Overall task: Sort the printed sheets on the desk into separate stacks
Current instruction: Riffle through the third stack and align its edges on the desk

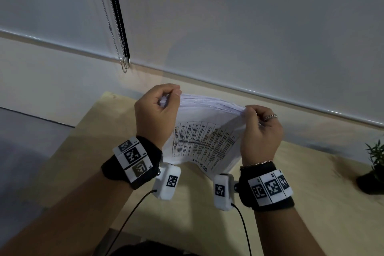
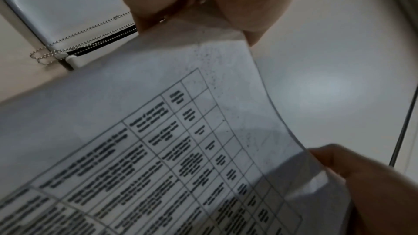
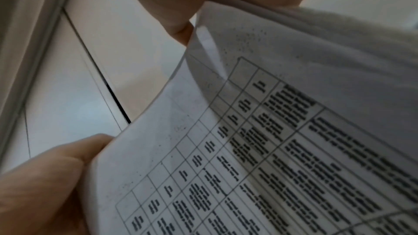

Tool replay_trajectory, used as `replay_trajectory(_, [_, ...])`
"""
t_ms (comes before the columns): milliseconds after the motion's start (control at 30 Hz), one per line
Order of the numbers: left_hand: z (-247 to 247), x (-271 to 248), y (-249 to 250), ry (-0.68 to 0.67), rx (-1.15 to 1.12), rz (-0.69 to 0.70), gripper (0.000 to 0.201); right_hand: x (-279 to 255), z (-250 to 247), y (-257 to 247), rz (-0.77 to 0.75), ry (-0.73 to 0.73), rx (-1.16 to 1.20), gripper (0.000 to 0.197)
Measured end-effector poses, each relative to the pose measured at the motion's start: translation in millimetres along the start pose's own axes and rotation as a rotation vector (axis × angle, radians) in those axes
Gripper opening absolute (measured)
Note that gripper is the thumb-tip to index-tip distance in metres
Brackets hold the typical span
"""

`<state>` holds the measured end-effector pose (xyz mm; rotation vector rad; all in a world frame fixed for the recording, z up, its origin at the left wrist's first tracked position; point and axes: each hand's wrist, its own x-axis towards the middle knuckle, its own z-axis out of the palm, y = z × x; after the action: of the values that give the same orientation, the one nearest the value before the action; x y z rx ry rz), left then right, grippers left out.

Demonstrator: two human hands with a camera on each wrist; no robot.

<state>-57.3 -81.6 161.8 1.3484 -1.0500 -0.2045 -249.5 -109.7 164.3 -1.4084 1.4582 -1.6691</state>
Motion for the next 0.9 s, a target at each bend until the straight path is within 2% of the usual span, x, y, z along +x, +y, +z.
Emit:
replay_trajectory(100, [1.1, 4.3, 1.7, -0.018, -0.004, -0.073, 0.004, -0.2, 1.2, -2.4, 0.013, -0.013, 0.018, 0.005])
replay_trajectory(267, [4.8, 9.4, 1.4, -0.017, -0.076, -0.173, 0.011, -0.1, 3.2, -1.7, 0.035, 0.037, 0.015, 0.008])
replay_trajectory(433, [6.3, 9.9, 1.9, -0.069, -0.056, -0.148, 0.012, -5.9, 1.5, -1.6, -0.023, -0.019, -0.005, 0.006])
replay_trajectory(600, [6.6, 11.5, 0.3, -0.094, -0.029, -0.130, 0.014, -6.1, -3.2, 0.9, -0.050, 0.060, 0.020, 0.014])
replay_trajectory(800, [6.2, 12.6, -6.5, -0.154, -0.075, -0.149, 0.014, -9.0, 3.9, -2.0, -0.018, 0.065, 0.045, 0.008])
replay_trajectory(900, [3.1, 13.5, -9.3, -0.180, -0.166, -0.159, 0.015, -4.5, 1.9, -0.7, 0.047, 0.095, 0.085, 0.015])
